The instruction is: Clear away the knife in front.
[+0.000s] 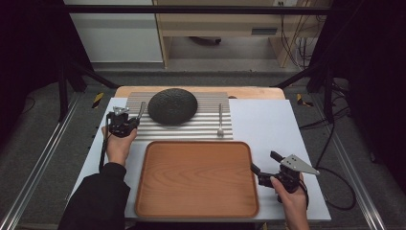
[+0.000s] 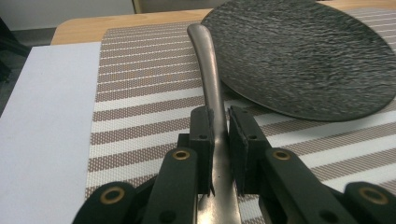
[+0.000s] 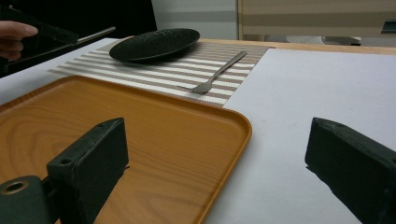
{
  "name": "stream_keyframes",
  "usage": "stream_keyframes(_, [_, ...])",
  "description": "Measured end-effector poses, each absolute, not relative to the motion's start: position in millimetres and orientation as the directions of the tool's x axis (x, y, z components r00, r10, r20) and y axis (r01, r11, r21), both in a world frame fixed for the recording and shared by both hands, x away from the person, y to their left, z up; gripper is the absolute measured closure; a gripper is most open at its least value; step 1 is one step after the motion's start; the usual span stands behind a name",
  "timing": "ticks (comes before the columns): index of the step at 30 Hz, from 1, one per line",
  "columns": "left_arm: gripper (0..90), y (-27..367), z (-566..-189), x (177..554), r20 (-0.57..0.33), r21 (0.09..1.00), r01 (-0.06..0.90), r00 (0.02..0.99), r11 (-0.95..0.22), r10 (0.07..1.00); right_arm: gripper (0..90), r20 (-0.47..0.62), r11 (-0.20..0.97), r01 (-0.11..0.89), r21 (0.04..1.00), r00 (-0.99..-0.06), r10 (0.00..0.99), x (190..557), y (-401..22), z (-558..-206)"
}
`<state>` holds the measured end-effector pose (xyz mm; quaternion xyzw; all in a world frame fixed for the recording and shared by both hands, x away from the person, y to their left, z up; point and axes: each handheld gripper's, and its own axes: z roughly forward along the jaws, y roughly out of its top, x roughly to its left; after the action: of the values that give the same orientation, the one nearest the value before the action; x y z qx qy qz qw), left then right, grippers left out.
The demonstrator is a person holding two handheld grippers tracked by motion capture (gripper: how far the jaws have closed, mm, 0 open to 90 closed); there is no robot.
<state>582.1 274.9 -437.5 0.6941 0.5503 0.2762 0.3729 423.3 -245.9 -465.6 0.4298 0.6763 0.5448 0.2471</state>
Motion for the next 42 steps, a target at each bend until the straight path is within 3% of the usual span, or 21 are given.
stream_keyframes(15, [80.1, 258, -420, 529, -0.094, 0.860, 0.506, 0.297, -0.073, 0.950, 6.0, 0.141, 0.029, 0.308, 0.951, -0.517, 0.844, 423, -245, -464])
stream_keyframes(24, [80.1, 233, -431, 488, -0.112, 0.852, 0.519, 0.313, -0.071, 0.943, 5.9, 0.131, 0.052, 0.295, 0.954, -0.566, 0.814, 422, -237, -463])
stream_keyframes(42, [80.1, 192, -457, 434, -0.149, 0.798, 0.603, 0.233, -0.022, 0.961, 6.0, 0.187, -0.010, 0.287, 0.958, -0.594, 0.782, 421, -240, -459])
